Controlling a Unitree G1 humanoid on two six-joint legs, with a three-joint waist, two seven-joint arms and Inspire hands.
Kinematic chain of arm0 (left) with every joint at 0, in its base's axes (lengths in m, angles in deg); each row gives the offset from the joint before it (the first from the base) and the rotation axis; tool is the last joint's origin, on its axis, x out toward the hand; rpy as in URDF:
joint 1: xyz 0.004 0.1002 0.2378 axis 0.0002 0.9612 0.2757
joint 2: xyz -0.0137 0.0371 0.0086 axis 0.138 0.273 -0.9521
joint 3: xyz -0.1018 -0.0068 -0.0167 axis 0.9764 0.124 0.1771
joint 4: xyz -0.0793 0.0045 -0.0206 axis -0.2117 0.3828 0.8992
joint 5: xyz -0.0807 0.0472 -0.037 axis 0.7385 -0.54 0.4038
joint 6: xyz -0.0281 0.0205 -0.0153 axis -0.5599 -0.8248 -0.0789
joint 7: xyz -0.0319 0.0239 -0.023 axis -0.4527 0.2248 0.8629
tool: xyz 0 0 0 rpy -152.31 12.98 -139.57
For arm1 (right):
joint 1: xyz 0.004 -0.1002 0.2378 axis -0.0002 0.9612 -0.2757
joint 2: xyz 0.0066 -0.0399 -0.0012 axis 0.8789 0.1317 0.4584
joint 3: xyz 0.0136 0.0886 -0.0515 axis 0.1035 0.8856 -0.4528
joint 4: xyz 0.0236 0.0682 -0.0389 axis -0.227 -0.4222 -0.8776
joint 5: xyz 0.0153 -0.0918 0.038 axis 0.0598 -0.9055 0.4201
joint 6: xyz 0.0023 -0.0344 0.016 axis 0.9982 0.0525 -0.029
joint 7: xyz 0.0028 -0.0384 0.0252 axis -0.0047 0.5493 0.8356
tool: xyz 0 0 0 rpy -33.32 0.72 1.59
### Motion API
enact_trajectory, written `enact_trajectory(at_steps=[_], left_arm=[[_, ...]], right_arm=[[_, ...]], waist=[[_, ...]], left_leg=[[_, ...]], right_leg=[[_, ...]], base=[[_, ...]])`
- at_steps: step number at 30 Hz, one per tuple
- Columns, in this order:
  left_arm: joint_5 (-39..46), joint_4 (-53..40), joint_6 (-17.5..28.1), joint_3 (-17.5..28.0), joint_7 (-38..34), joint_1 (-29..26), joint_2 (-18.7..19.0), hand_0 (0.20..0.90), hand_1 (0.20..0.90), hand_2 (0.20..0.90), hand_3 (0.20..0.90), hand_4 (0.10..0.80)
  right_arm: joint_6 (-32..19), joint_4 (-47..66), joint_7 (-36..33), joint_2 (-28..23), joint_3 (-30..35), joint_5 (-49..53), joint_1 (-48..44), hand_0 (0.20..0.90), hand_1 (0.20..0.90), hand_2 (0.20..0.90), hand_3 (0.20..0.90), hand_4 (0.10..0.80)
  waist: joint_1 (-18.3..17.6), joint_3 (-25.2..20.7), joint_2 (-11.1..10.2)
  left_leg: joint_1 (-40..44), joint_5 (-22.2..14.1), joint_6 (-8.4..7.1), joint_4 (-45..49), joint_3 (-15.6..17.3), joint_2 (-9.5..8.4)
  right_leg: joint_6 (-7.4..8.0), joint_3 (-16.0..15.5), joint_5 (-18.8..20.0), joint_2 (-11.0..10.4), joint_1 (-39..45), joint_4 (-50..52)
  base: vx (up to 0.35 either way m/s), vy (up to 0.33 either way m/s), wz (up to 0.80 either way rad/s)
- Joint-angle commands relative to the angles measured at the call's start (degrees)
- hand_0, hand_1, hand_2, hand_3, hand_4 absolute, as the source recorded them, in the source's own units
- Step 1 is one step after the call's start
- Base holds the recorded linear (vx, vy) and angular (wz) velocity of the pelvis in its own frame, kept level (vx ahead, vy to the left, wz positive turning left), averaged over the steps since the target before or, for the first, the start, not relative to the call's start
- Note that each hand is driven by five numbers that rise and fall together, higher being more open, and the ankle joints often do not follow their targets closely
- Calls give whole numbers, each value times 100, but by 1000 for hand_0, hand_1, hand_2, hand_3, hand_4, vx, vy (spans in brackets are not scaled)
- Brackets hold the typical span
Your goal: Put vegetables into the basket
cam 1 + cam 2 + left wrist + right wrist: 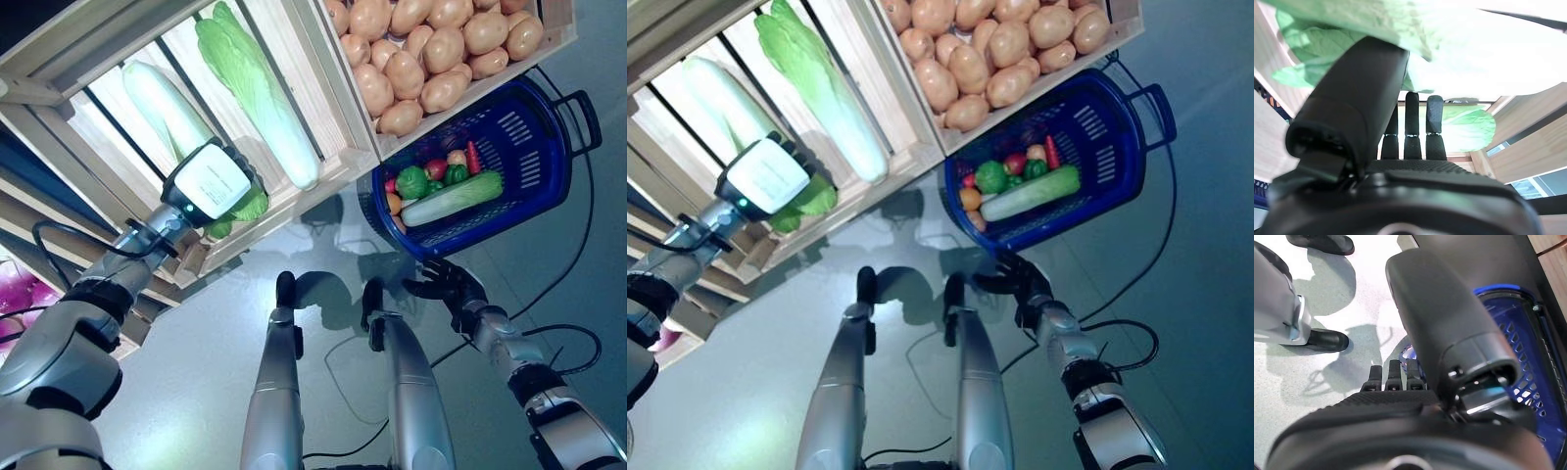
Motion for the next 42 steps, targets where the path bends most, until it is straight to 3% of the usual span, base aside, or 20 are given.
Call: enact_trajectory(at_steps=[1, 7, 16, 24, 31, 36, 42], left_arm=[[87, 2, -296, 272, 91, -500, 247, 300, 300, 300, 300, 400], [316, -3, -342, 261, -14, -529, 265, 300, 300, 300, 300, 400], [505, -527, -187, 609, -1183, -485, 464, 300, 300, 300, 300, 400], [500, -1663, -275, 831, -1061, -479, 876, 300, 300, 300, 300, 400], [1281, -2365, -328, 1010, -812, -517, 1050, 300, 300, 300, 300, 400], [2381, -2284, 73, 1423, -1147, -174, 929, 300, 300, 300, 300, 400], [3875, -2381, 1198, 2333, -1331, 753, 365, 300, 300, 300, 300, 400]], right_arm=[[-292, 368, -196, -430, 173, 196, 112, 900, 900, 900, 900, 800], [-338, 317, -213, -422, 159, 242, 79, 900, 900, 900, 900, 800], [-417, 430, -268, -345, 198, 236, 278, 900, 900, 900, 900, 800], [-516, 593, -361, -291, 314, 245, 542, 900, 900, 900, 900, 800], [-600, 594, -254, -195, 395, 270, 744, 900, 900, 900, 900, 800], [-691, 478, -149, -30, 419, 273, 818, 900, 900, 900, 900, 800], [-697, 427, -307, 247, 417, 247, 888, 900, 900, 900, 900, 800]], waist=[[37, -3, -18], [54, -3, -14], [115, -3, -3], [196, -3, 56], [266, -3, 64], [336, -3, -1], [496, -3, -89]], left_leg=[[28, -115, 323, 29, 358, -203], [12, -127, 305, 50, 363, -202], [70, -161, 320, 52, 330, -247], [98, -174, 339, -19, 286, -303], [286, -188, 341, -114, 256, -356], [611, -167, 328, -247, 217, -407], [1282, -229, 322, -398, 160, -473]], right_leg=[[-156, -78, 355, 218, 414, -425], [-155, -105, 342, 205, 415, -413], [-179, -133, 319, 202, 492, -440], [-168, -210, 334, 154, 529, -531], [-152, -316, 309, 114, 745, -638], [-132, -367, 339, 124, 1144, -863], [-136, -442, 315, 95, 1891, -1174]], base=[[0, 0, 0], [0, 0, 0], [0, 0, 0], [14, -30, 4], [18, -41, 2], [39, -68, 3], [75, -60, 4]])
